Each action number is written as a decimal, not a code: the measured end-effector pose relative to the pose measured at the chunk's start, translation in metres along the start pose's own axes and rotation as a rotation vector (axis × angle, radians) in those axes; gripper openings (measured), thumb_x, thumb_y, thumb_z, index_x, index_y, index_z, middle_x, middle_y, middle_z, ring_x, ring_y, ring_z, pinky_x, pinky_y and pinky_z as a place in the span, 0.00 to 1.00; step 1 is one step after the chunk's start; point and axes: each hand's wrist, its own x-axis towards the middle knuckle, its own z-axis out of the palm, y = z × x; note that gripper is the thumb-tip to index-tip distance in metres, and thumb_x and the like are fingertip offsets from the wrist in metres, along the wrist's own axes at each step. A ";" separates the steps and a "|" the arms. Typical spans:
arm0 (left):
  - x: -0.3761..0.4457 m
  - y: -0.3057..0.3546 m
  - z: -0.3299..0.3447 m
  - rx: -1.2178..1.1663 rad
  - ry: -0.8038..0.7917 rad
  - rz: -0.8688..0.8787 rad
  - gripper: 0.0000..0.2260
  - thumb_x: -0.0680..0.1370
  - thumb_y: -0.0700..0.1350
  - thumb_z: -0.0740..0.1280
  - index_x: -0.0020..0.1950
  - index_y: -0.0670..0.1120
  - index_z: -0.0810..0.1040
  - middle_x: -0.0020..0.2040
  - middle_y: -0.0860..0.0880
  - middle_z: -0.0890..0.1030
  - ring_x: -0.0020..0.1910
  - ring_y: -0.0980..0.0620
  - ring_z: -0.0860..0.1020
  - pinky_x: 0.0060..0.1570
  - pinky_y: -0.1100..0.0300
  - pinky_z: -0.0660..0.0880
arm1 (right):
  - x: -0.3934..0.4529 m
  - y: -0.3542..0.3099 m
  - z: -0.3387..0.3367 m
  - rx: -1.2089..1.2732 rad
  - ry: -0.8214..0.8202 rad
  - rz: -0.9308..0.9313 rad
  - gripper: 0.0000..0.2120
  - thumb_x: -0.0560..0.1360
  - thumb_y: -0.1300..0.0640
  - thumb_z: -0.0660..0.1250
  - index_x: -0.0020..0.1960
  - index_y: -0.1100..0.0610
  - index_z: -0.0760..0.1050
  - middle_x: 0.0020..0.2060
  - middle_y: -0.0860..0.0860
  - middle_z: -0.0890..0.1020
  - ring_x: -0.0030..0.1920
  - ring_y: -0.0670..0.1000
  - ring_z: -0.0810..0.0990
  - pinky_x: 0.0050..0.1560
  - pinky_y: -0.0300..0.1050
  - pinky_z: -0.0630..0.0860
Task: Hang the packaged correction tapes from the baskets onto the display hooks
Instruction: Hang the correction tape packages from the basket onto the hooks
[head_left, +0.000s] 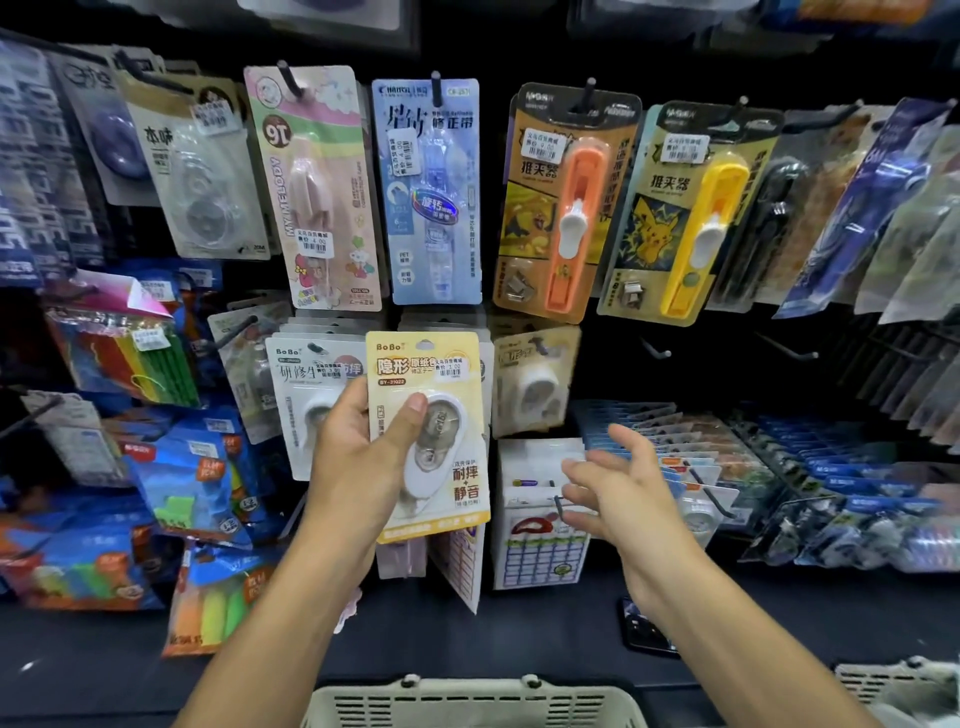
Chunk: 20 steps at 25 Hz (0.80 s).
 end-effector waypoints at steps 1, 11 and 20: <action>0.000 -0.001 0.002 -0.004 -0.011 0.001 0.09 0.82 0.41 0.68 0.59 0.53 0.79 0.55 0.54 0.87 0.56 0.53 0.85 0.60 0.49 0.80 | -0.002 0.002 0.002 -0.035 -0.070 -0.055 0.21 0.78 0.60 0.71 0.65 0.46 0.68 0.60 0.49 0.80 0.50 0.52 0.85 0.54 0.53 0.83; 0.016 -0.002 -0.004 1.240 -0.172 0.498 0.27 0.81 0.58 0.62 0.79 0.53 0.66 0.81 0.53 0.64 0.80 0.50 0.58 0.78 0.48 0.54 | -0.005 -0.005 0.006 0.000 0.078 -0.250 0.12 0.75 0.64 0.71 0.50 0.49 0.73 0.49 0.56 0.84 0.40 0.46 0.79 0.37 0.38 0.73; 0.017 -0.024 -0.015 1.494 -0.346 0.422 0.34 0.83 0.54 0.60 0.84 0.56 0.46 0.81 0.56 0.31 0.79 0.52 0.29 0.79 0.44 0.34 | -0.013 -0.009 0.003 -0.306 0.193 -0.440 0.10 0.72 0.44 0.67 0.52 0.38 0.73 0.42 0.43 0.82 0.34 0.55 0.77 0.32 0.55 0.75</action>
